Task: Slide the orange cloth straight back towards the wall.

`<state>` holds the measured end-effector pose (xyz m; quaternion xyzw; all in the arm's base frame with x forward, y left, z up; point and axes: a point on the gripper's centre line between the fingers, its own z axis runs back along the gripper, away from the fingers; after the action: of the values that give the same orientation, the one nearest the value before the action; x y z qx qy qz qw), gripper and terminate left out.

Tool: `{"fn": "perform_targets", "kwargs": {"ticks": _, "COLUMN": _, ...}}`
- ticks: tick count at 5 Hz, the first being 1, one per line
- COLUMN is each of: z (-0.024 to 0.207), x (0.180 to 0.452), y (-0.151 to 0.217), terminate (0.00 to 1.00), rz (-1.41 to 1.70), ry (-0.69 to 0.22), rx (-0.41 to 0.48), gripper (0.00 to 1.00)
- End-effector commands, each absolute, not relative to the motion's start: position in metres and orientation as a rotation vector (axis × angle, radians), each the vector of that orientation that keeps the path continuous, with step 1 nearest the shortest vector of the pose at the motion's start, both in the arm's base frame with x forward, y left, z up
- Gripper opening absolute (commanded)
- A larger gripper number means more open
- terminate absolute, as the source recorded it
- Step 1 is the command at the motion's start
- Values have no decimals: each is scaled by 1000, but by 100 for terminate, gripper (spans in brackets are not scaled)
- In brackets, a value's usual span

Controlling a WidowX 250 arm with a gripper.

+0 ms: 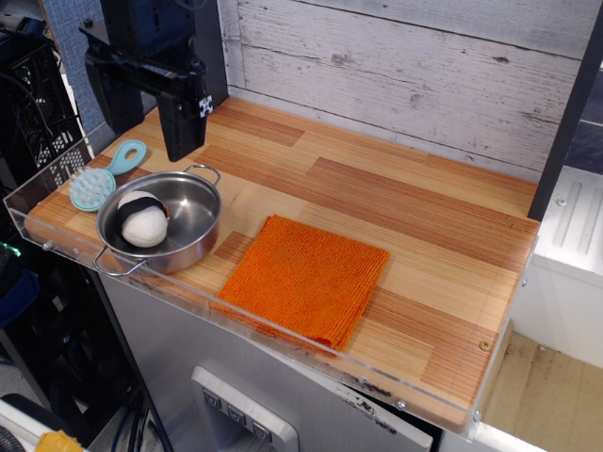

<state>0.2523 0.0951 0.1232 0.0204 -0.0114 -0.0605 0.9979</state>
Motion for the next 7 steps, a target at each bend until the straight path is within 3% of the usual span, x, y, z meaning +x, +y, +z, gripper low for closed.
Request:
{"fn": "perform_targets", "kwargs": {"ticks": 1, "z": 121, "x": 246, "y": 46, "terminate": 0, "rz": -148, "ry": -90, "rx": 57, "gripper": 100}}
{"fn": "perform_targets", "kwargs": {"ticks": 4, "z": 79, "x": 257, "y": 21, "terminate": 0, "rz": -103, "ry": -178, "rx": 45, "gripper": 100}}
{"fn": "perform_targets", "kwargs": {"ticks": 7, "z": 40, "x": 265, "y": -5, "terminate": 0, "rz": -184, "ry": -117, "rx": 9, "gripper": 100}}
